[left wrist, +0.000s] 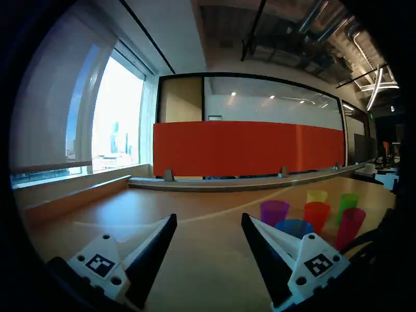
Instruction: Pour water
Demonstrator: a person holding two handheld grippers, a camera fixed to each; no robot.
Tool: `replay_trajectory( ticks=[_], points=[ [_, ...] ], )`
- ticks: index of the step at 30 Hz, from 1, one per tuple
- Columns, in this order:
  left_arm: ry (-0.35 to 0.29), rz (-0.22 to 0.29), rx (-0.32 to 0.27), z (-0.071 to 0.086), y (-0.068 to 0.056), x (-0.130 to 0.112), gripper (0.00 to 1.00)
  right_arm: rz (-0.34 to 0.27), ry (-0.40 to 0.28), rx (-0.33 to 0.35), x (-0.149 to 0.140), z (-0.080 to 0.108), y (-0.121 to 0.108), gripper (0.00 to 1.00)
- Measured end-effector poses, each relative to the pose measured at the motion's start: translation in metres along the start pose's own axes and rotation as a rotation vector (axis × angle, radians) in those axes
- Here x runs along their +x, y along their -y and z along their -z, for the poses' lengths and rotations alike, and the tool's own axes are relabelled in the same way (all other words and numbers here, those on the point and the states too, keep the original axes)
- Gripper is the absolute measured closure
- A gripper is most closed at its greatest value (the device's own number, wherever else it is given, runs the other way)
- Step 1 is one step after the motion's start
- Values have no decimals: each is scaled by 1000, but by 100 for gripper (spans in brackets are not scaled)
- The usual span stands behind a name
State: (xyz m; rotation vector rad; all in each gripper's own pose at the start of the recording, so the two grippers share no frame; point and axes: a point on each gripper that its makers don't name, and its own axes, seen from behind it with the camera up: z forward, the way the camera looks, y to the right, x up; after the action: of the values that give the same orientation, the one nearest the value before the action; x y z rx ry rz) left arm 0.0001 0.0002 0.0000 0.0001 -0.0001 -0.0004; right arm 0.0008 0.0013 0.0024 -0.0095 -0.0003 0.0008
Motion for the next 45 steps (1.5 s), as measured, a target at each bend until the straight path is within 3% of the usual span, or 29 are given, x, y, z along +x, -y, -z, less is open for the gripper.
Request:
replay_trajectory(
  ticks=[9,21,38,45],
  points=[
    [8,14,2,-2,-2,6,8,-15,3,5,15,-1,-3,1],
    [22,-11,-37,-14,-9,51,8,30,5,55,70,-6,6,1],
    [19,71,-187,-30,-31,144,8,33,19,124,150,-19,21,1],
    [26,50,-247,-30,-41,167,8,40,30,165,166,-19,28,1]
  ],
)
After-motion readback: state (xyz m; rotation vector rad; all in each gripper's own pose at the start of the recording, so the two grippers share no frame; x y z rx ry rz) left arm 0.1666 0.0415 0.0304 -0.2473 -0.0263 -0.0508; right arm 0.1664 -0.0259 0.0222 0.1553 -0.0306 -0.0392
